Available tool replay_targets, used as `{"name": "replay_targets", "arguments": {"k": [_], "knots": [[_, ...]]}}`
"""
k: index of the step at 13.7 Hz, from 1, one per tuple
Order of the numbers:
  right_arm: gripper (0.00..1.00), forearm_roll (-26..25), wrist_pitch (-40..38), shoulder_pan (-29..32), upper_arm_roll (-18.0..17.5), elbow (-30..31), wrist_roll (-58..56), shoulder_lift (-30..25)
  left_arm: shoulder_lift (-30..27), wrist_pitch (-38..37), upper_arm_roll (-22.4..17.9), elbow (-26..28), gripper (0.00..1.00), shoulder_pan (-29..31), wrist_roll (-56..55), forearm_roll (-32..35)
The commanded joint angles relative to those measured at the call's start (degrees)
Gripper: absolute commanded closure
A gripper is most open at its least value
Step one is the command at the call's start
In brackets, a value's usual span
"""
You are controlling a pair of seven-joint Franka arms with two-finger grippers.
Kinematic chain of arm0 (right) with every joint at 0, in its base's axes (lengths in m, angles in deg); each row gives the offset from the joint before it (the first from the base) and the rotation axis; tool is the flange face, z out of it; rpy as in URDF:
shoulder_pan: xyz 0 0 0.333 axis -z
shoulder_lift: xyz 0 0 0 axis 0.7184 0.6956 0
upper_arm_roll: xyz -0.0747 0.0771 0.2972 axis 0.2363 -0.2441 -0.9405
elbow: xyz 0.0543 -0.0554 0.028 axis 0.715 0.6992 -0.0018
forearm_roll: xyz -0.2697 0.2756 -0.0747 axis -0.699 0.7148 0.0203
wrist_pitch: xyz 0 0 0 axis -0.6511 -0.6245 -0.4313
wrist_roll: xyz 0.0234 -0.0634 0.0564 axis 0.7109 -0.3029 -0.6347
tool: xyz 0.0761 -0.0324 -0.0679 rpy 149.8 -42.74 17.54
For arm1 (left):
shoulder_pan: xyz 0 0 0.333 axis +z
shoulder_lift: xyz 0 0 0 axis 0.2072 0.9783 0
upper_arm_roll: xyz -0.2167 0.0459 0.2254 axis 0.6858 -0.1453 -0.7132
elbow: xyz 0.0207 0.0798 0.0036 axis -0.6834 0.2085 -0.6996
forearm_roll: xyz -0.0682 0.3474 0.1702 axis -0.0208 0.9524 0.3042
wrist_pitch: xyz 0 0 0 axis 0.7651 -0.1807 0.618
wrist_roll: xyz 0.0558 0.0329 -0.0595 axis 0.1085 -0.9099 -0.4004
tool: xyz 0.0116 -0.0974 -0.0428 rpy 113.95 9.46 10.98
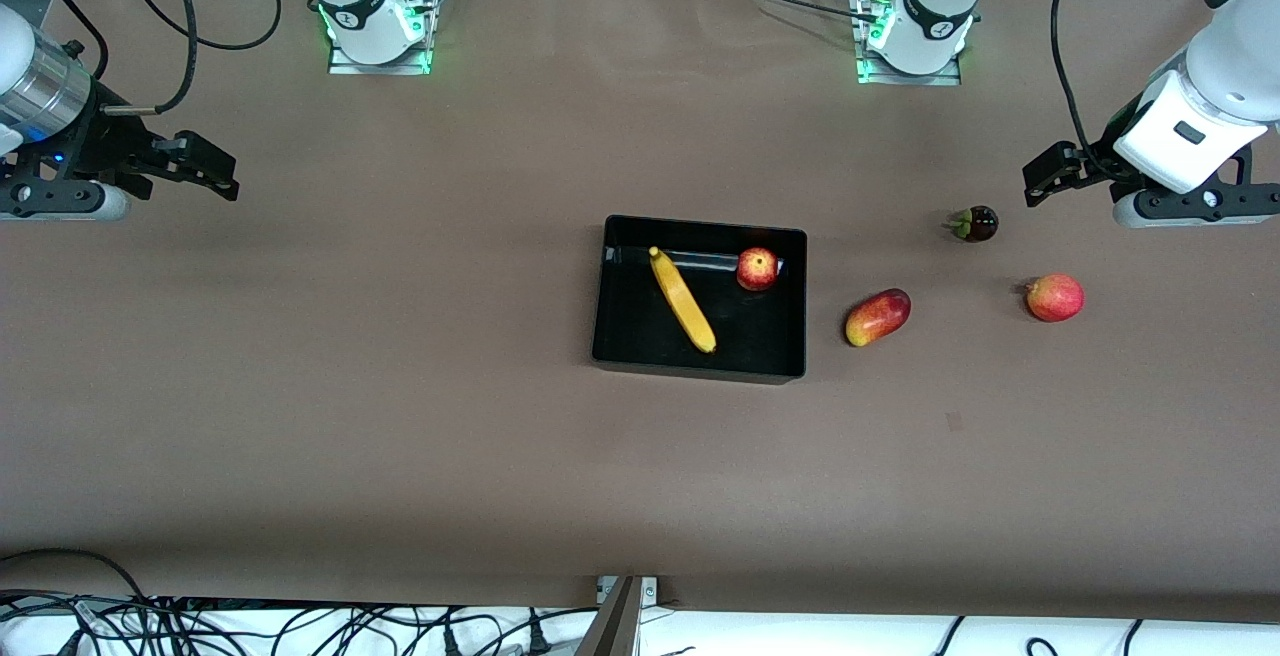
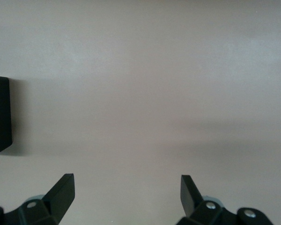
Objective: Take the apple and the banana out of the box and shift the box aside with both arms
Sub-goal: 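Reach the left gripper into the black tray toward the red apple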
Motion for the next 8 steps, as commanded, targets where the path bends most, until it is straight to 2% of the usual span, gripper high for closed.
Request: {"name": "replay_targets", "arguments": {"k": [1, 5, 8], "knots": [[0.00, 0.01, -0.51, 0.89, -0.87, -1.01, 0.17, 0.40, 0.47, -1.81, 0.30, -1.68, 0.00, -0.14, 0.31, -0.64], [0.00, 0.01, -0.51, 0.97, -0.78, -1.01, 0.17, 0.49, 0.90, -3.39, 2.06, -2.56, 0.00, -0.23, -0.13, -0.99], [0.00, 0.01, -0.51, 0.89, -0.87, -1.01, 0.17, 0.49, 3.00, -9.80, 6.61, -5.63, 0.00, -0.23, -0.13, -1.35]]}}
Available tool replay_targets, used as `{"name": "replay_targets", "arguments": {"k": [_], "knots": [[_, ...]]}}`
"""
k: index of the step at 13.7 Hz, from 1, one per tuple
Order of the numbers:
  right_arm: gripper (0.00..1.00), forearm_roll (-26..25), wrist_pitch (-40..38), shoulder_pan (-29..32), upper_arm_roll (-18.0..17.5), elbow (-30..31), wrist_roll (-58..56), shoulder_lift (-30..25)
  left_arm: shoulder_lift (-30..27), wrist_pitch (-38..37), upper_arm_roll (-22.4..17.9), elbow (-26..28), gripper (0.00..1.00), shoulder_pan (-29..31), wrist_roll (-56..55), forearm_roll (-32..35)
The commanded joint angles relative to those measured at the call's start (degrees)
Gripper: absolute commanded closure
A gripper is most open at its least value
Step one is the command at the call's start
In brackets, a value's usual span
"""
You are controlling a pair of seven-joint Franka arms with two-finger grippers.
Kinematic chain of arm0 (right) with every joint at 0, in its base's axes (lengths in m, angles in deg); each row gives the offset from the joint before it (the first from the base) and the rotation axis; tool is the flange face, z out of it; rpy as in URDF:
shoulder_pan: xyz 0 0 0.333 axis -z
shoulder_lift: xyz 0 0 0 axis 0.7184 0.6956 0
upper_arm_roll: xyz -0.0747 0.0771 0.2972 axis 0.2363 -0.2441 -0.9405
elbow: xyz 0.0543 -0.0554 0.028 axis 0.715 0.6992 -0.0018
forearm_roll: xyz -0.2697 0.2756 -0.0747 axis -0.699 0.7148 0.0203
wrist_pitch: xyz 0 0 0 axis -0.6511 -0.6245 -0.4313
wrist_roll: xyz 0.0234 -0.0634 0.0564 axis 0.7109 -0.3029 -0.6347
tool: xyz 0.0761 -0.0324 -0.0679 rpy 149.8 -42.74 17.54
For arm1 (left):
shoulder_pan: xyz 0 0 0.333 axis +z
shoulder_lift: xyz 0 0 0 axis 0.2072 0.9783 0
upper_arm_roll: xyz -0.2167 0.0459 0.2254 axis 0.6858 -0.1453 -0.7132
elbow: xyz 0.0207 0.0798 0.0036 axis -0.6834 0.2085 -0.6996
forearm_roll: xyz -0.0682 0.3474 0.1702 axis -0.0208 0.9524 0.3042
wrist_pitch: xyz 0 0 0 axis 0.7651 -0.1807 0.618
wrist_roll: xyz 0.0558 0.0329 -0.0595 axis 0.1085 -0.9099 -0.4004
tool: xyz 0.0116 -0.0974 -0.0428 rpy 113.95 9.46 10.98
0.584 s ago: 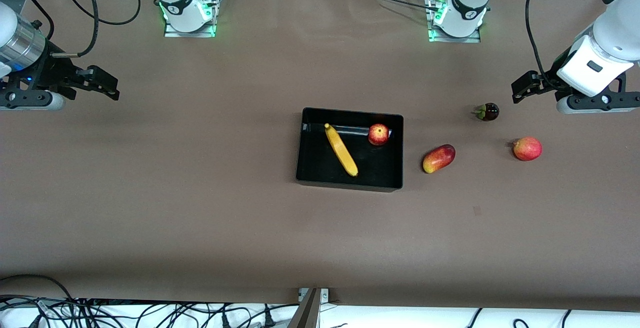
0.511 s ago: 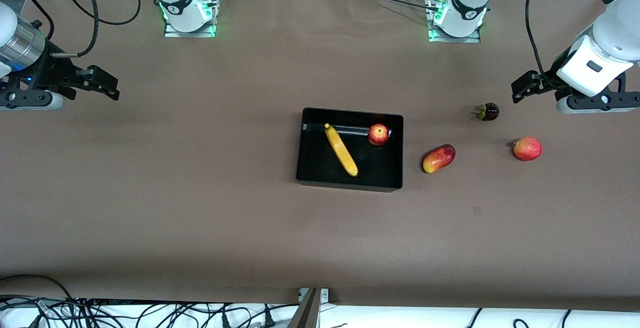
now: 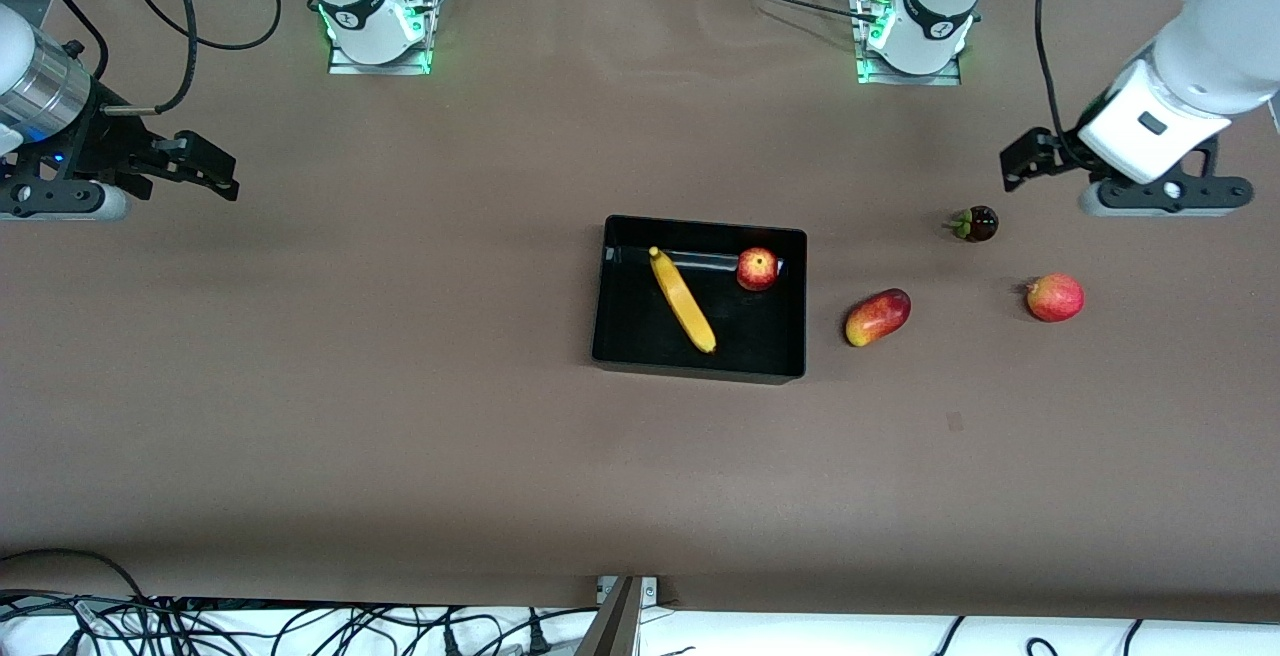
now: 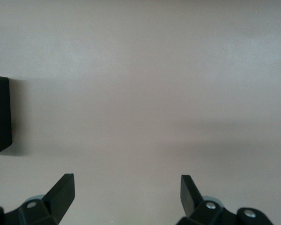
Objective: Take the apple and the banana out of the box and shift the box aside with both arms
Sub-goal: 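Reach the left gripper into the black tray toward the red apple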
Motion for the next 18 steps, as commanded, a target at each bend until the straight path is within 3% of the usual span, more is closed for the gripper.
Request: {"name": "replay_targets", "arguments": {"k": [1, 5, 7, 10, 14, 18], "knots": [[0.00, 0.01, -0.51, 0.97, -0.77, -1.10, 0.17, 0.49, 4.49, -4.17, 3.93, -6.26, 0.00, -0.18, -0.11, -1.15], [0.00, 0.01, -0.51, 0.88, -0.85, -1.01, 0.17, 0.49, 18.10, -4.52, 4.74, -16.72, 0.00, -3.42, -0.63, -0.71], [0.00, 0.01, -0.51, 0.97, -0.86, -1.10, 0.17, 0.49, 24.08, -1.12, 4.65, -18.92, 0.00, -7.90, -8.49, -0.53], [0.00, 0.01, -0.51, 0.97, -0.77, -1.01, 0.17, 0.49, 30.50, 10.30, 4.65, -18.15, 0.00, -14.40, -25.37, 2.44], [0.00, 0.01, -0.60, 0.97, -0.77, -1.01, 0.17, 0.49, 38.94, 14.72, 4.65, -16.30, 0.00, -22.05, -39.29, 11.47], [0.00, 0.01, -0.60, 0.88, -0.85, -1.01, 0.17, 0.49, 41.07, 19.47, 4.65, -10.42, 0.00, -25.40, -49.58, 14.40]]}}
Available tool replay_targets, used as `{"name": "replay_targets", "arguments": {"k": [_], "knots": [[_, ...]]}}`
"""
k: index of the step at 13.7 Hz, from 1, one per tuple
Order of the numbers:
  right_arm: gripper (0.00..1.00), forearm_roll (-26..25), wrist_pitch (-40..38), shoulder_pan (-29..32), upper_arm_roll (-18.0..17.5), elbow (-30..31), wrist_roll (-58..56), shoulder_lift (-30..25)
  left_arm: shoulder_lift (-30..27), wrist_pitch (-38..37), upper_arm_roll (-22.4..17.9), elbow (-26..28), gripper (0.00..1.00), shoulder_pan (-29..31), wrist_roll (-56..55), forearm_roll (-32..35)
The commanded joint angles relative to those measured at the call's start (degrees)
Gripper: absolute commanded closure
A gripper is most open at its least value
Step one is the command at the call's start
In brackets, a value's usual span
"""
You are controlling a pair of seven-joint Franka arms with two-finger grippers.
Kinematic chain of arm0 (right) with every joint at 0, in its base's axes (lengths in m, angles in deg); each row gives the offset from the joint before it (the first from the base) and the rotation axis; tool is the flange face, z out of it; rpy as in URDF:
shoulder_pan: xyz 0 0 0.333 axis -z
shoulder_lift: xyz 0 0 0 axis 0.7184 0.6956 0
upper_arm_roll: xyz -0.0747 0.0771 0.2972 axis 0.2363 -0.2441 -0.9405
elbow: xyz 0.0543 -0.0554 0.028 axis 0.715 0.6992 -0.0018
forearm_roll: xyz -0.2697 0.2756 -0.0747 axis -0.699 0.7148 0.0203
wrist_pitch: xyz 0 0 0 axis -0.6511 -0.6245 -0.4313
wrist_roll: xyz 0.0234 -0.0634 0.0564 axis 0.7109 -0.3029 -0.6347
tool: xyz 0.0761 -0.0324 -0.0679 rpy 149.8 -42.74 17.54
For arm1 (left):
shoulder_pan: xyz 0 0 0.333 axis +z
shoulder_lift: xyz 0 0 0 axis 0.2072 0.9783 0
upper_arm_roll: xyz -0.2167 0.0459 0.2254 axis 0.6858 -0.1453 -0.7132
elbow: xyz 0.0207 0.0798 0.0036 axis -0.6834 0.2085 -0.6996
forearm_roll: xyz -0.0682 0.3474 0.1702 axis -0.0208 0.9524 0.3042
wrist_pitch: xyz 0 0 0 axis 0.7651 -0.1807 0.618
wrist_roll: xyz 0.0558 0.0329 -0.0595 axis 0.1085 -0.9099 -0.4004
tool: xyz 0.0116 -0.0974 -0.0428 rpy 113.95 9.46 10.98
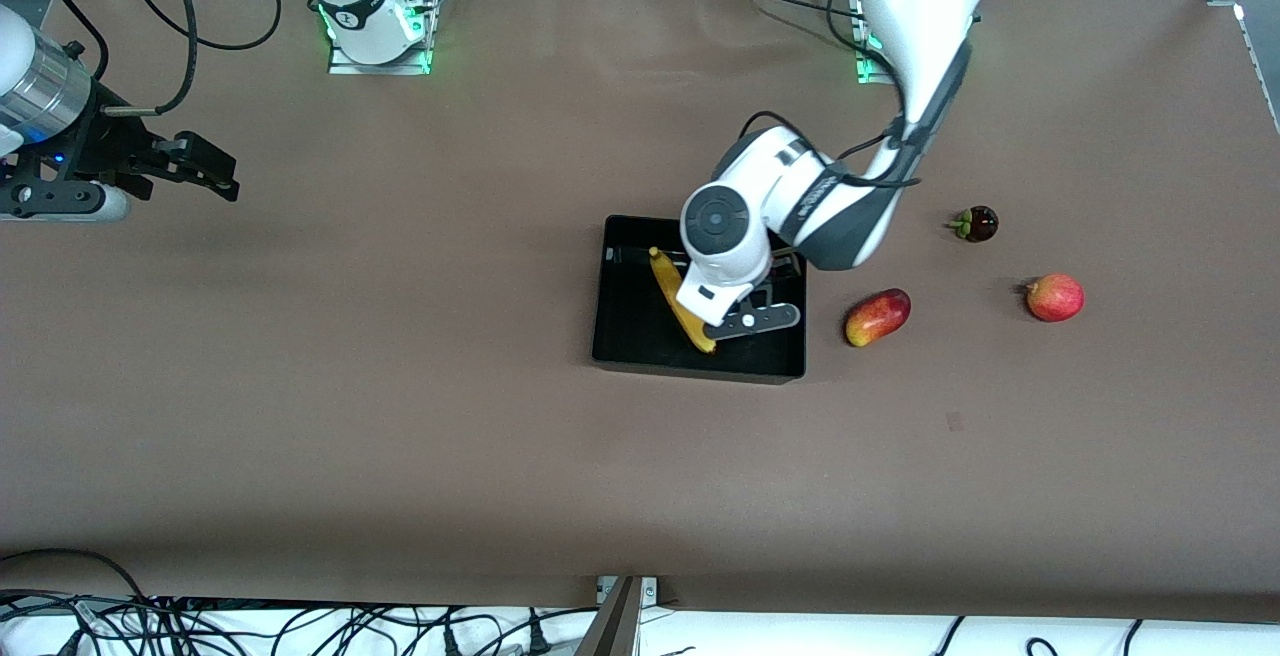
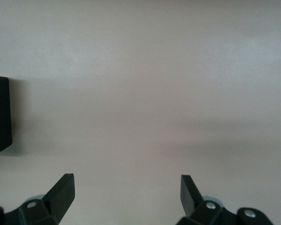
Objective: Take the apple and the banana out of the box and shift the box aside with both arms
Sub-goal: 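Reach the left gripper into the black tray toward the red apple, then close the left gripper on the red apple inside the tray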
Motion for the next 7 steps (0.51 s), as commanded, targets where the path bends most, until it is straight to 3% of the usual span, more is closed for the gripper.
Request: {"name": "replay_targets", "arguments": {"k": [1, 7], "knots": [[0.00, 0.01, -0.50, 0.90, -0.72, -1.01, 0.17, 0.42, -0.76, 2.68, -0.61, 5.09, 0.00, -0.49, -3.40, 3.07], [0.00, 0.01, -0.50, 0.90, -0.81, -1.01, 0.17, 0.42, 0.73, 9.19, -1.23, 9.67, 0.00, -0.13, -4.27, 5.11]]}}
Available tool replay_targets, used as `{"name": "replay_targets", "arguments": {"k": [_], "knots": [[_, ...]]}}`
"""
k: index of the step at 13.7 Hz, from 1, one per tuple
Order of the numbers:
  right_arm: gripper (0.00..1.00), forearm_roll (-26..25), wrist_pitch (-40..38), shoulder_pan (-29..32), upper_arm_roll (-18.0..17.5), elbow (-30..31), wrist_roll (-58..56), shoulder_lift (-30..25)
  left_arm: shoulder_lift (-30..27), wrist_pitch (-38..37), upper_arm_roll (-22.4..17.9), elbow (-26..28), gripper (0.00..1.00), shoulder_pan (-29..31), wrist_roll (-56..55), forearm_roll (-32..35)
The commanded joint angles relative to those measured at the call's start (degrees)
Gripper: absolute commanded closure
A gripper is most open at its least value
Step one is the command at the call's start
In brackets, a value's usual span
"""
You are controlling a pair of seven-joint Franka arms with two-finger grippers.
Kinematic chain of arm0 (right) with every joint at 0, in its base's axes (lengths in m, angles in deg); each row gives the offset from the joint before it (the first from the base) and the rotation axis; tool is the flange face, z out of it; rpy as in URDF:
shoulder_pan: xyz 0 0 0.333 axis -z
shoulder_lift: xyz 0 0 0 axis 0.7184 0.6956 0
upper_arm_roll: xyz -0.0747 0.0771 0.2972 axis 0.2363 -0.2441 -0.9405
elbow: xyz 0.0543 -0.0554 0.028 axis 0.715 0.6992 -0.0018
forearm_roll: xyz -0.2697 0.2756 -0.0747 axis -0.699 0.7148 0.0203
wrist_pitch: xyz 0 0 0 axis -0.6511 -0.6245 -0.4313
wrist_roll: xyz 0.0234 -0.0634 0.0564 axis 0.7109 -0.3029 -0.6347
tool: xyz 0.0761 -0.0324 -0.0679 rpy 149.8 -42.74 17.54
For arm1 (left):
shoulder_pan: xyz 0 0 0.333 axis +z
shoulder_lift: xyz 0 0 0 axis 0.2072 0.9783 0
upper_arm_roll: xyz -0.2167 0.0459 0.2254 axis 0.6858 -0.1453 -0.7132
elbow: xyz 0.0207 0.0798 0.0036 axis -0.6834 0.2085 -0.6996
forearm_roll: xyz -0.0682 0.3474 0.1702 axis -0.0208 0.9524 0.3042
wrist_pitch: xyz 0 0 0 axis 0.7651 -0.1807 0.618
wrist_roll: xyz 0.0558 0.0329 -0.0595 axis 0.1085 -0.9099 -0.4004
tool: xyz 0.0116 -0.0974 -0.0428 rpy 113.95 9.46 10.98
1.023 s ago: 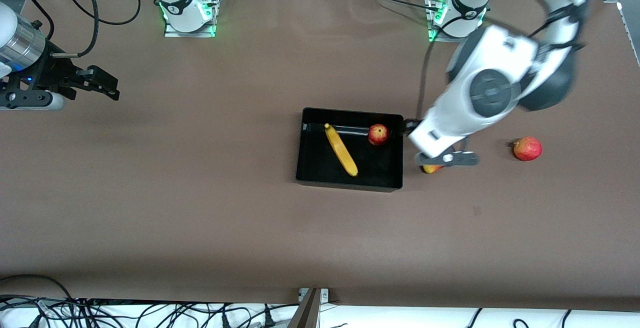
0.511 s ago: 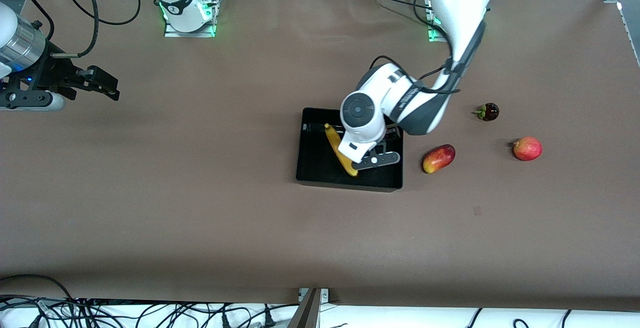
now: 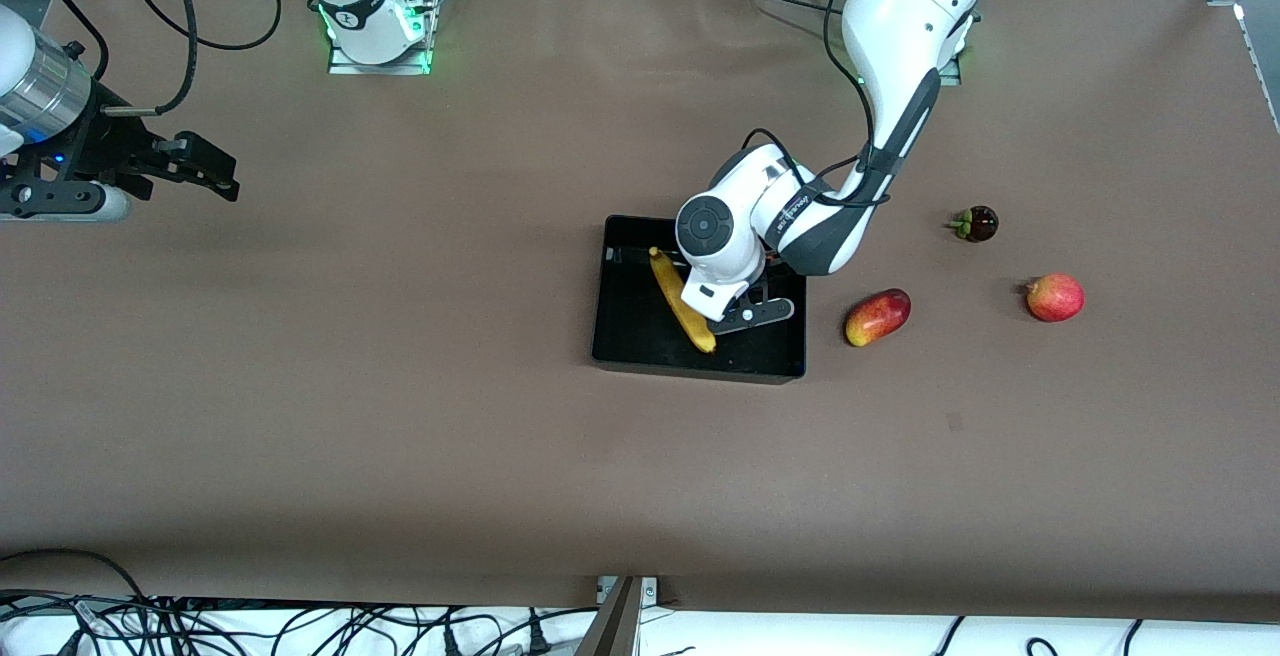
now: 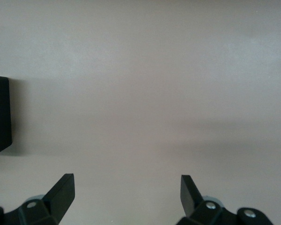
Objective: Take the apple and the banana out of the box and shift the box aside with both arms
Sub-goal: 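Close the left gripper on the red apple inside the tray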
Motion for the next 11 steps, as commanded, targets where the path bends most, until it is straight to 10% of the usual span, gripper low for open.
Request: {"name": "replay_targets", "arguments": {"k": [1, 4, 11], "knots": [[0.00, 0.01, -0.50, 0.90, -0.72, -1.01, 0.09, 0.42, -0.13, 1.65, 0.10, 1.37, 0.05, -0.03, -2.14, 1.58], [0.00, 0.01, -0.41, 0.90, -0.72, -1.01, 0.17, 0.42, -0.13, 1.39, 0.10, 1.64, 0.85, -0.03, -2.24, 1.49], [0.00, 0.01, -0.41, 0.90, -0.81, -1.01, 0.17, 0.42, -4.60, -4.22, 0.54, 0.23, 1.00, 0.23, -1.45, 0.43]]}}
